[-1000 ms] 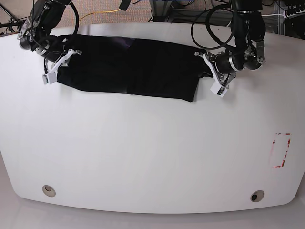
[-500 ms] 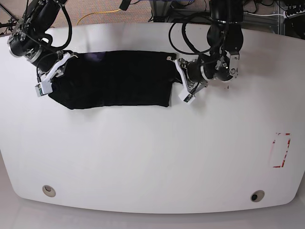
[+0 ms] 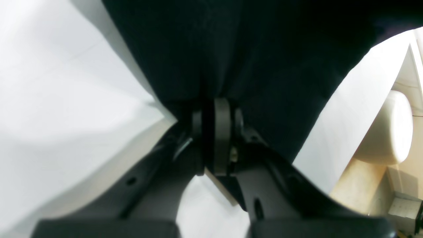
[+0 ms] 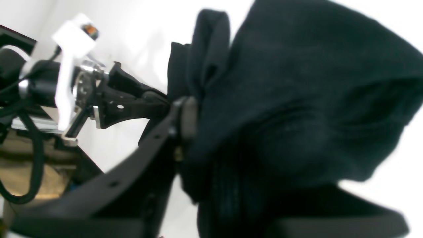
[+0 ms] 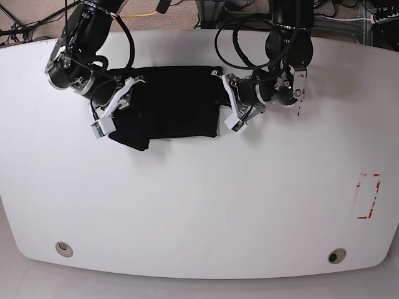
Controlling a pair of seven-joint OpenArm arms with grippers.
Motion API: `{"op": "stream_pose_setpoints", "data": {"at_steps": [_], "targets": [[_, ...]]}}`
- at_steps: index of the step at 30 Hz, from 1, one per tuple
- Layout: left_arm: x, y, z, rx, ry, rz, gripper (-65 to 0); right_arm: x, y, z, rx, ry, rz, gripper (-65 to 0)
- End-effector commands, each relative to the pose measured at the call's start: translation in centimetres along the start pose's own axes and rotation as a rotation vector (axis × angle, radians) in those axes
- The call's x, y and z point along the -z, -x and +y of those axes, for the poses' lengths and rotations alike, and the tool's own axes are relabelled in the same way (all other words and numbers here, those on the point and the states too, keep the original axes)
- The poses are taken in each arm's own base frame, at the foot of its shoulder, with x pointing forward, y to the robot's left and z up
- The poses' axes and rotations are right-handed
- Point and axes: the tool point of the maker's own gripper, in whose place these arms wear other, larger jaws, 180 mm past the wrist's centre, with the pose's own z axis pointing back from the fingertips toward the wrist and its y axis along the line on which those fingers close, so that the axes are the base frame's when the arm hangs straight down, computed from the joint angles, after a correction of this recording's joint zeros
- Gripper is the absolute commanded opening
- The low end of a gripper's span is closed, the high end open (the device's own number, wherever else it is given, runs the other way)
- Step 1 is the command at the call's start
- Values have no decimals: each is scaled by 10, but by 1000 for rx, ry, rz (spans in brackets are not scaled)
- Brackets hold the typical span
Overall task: Fold the T-shirt properly
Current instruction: 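Fold the shirt end with the right gripper toward the left gripper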
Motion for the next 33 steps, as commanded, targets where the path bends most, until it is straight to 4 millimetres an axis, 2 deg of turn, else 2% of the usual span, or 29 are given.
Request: {"op": "stream_pose_setpoints", "data": {"at_steps": [1, 7, 11, 15, 20, 23, 28, 30, 33], "targets": [[0, 11, 4, 16, -28, 64, -628, 8, -24, 9, -44, -9, -66, -438], [-1, 6, 4, 24, -33, 42, -628, 37, -16, 27, -94, -35, 10, -211], [-3, -1, 5, 23, -35, 6, -626, 52, -14, 37, -103, -70, 34, -120], [-6, -6, 3, 42, -4, -25, -626, 51, -17, 40, -100, -87, 19, -111], [-15, -14, 6, 49, 23, -75, -626, 42, -24, 54, -105, -132, -32, -111], [-28, -27, 7, 86, 6, -113, -626, 41, -23, 56, -101, -140, -36, -111], [-63, -52, 6, 172, -1, -201, -626, 30, -11, 37, -44, -84, -33, -111], [-77, -59, 6, 201, 4, -229, -626, 28, -5, 36, -34, -79, -21, -111], [-98, -67, 13, 224, -11, -261, -626, 22, 3, 28, -47, -58, 10, -113]]}}
